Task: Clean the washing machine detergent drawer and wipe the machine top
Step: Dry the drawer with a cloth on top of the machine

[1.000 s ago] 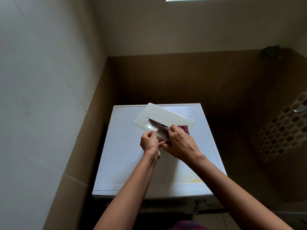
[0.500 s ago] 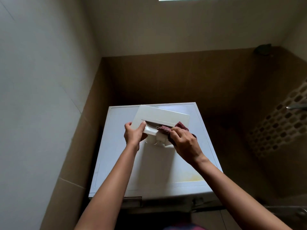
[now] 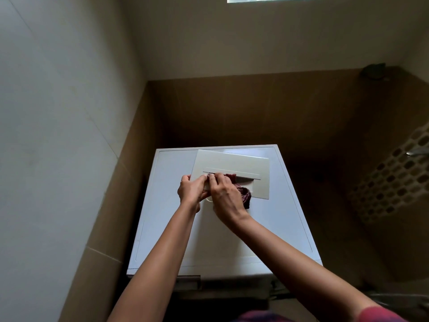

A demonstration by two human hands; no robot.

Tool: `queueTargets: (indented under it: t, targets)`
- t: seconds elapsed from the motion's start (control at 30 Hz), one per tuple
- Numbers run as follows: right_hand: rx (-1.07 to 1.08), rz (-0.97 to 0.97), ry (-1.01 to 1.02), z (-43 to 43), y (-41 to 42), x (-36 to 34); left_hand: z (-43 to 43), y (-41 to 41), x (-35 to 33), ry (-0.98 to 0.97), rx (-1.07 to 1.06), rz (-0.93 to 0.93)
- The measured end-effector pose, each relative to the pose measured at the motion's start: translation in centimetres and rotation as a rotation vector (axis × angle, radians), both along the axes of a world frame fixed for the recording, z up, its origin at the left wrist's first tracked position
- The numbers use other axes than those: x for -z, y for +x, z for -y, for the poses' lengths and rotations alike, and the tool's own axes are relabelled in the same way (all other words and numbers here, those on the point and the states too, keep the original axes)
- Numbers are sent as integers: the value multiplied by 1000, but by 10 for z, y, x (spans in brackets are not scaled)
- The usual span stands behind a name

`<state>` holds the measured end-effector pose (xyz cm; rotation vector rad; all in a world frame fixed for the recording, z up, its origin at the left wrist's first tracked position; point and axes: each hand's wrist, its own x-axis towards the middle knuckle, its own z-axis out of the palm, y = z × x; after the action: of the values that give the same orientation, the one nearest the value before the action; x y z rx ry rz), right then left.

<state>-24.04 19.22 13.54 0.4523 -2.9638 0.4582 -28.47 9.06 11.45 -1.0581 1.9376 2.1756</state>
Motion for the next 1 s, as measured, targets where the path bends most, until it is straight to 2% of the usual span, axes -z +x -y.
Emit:
queueTargets:
  t: [0.17,0.33,0.5,0.6,0.67,0.7,0.8,0.87,0.93,1.0]
  targets:
    - [-69,-30,40,-15,-6,-2,1,0,-3,105,-20,17]
    - [24,-118,166,-56,-3,-6,1,-2,-3,124,-30,13]
    - [124,-378,208,-77,-1,0,3,-2,-10,218,24,47]
    - [136,-490,190,-82,-12,9,6,-2,-15,195,74,75]
    - [97,-557,123,-88,-20,11,11,-1,-18,93,130,85]
    - [67,-586,80,-91,-24,9,14,-2,-20,-16,173,89]
    - [-3,-651,8,-98,-39,-2,19,-2,-26,-598,356,98]
    - [-60,-640,-22,-99,-48,-7,20,-1,-34,-905,420,-22]
    - [-119,-592,-22,-99,-55,-4,19,-6,-38,-1053,529,-184]
    - [-171,-521,-5,-99,-58,5,20,-11,-36,-968,702,-208]
